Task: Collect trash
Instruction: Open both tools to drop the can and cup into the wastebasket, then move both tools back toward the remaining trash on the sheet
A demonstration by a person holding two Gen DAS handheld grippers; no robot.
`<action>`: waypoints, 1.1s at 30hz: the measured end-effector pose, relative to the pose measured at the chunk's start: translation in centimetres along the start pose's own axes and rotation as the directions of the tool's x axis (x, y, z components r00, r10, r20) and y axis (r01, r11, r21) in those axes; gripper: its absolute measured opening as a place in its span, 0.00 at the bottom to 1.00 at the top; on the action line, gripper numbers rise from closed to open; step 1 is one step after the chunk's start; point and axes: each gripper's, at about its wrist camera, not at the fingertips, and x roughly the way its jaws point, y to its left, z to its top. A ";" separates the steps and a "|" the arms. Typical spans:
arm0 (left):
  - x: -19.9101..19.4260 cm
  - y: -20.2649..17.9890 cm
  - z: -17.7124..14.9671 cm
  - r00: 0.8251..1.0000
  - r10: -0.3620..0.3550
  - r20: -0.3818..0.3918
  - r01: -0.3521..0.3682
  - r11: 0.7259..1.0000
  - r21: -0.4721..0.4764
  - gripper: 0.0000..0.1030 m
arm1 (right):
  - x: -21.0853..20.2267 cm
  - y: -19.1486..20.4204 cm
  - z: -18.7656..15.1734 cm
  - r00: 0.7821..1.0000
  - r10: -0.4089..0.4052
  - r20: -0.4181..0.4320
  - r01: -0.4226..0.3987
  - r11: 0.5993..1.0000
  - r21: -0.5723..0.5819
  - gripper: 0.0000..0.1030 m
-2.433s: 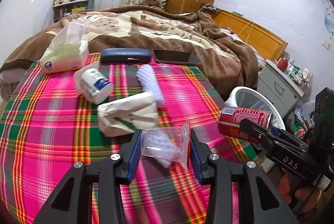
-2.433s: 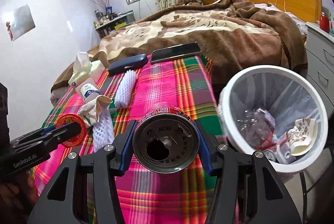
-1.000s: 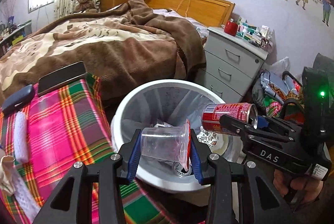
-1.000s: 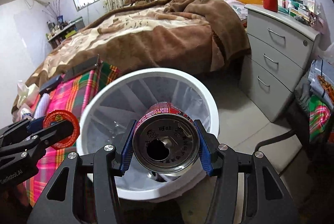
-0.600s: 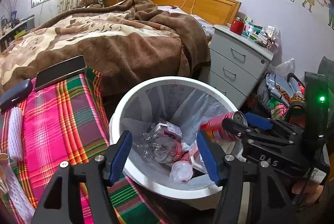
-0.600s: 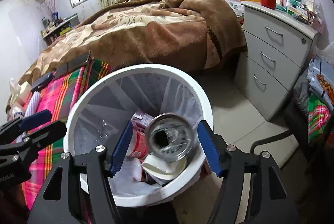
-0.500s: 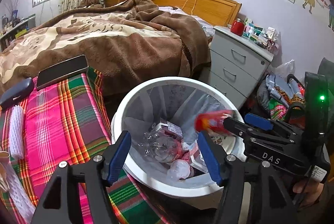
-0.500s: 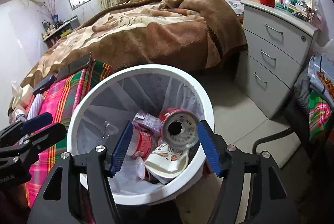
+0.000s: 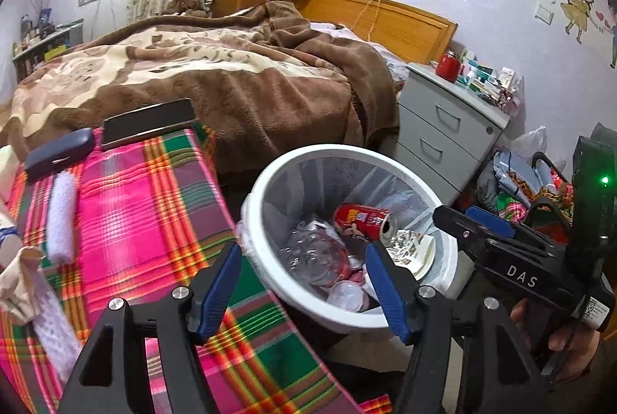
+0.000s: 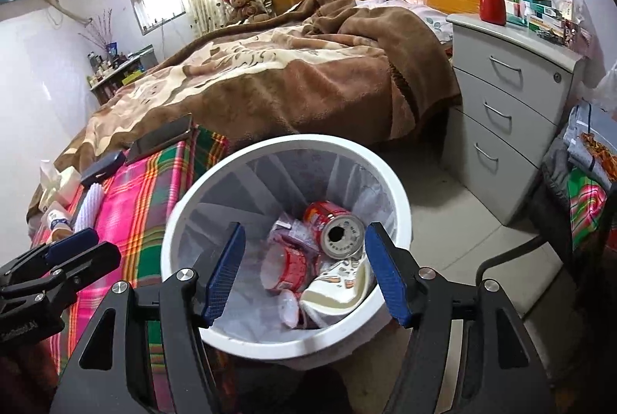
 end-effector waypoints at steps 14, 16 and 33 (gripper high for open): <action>-4.2 3.1 -2.0 0.998 0.050 0.046 -0.048 0.998 -0.043 0.64 | -0.7 3.3 -1.1 0.998 0.054 0.011 -0.054 0.998 -0.028 0.64; -4.9 3.8 -2.4 0.997 0.063 0.055 -0.060 0.997 -0.048 0.64 | -0.8 3.8 -1.4 0.998 0.063 0.012 -0.062 0.998 -0.032 0.64; -9.5 12.1 -5.4 0.979 0.189 0.077 -0.174 0.970 -0.172 0.64 | -0.6 10.1 -3.0 0.990 0.139 0.000 -0.138 0.983 -0.121 0.64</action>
